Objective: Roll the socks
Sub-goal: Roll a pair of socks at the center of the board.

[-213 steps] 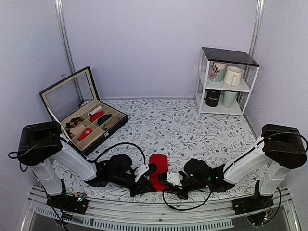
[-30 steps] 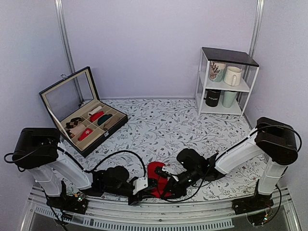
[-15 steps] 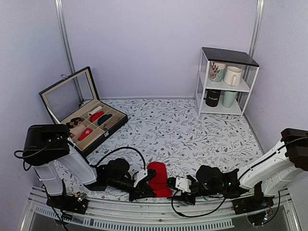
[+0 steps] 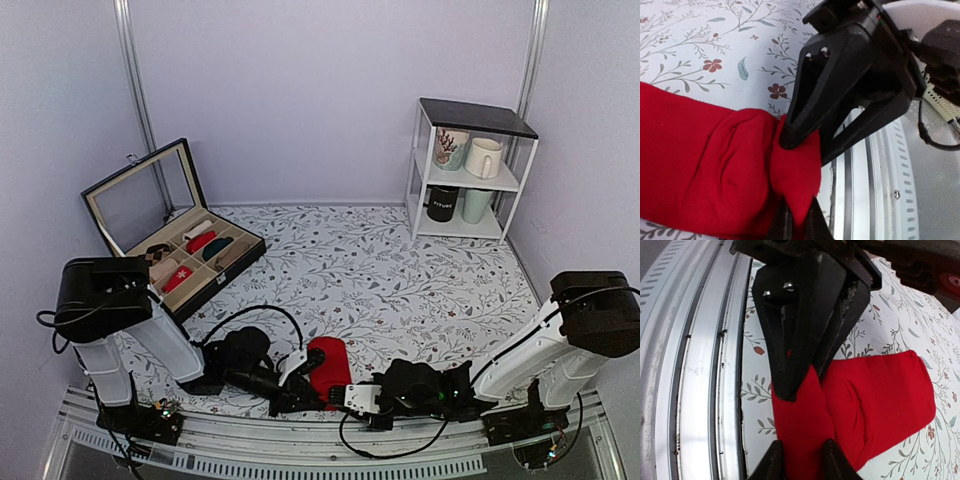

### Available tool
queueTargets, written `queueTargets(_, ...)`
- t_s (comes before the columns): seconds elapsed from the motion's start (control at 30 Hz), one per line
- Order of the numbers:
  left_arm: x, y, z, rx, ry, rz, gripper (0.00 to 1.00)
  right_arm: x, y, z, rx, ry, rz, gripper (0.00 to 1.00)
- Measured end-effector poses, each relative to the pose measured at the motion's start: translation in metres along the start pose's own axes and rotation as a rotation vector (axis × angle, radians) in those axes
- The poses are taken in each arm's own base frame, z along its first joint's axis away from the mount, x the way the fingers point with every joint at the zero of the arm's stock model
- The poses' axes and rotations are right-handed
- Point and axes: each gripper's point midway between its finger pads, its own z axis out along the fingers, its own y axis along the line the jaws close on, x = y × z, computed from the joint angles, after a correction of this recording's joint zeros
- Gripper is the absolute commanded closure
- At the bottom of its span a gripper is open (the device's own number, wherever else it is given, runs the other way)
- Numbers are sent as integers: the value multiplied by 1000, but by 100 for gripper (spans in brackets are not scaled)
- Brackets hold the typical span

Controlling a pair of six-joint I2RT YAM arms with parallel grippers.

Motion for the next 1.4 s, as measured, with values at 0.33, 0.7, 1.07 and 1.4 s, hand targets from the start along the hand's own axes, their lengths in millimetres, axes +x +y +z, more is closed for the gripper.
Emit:
queueTargets(0.33,0,-2,-16,-37,-17,37,44,-3,-1,5,0,22,108,90)
queueTargets(0.7,-23,-32,-32,-136,-54,320,35,-5,-6,3,-252,126,371,91)
queueTargets(1.07,-2,-13,-23,-201,27,361,36,-11,6,8,-501,253,556,91)
queueTargets(1.4,-5,-15,-12,-178,31,380,54,-10,10,10,-581,296,618,91)
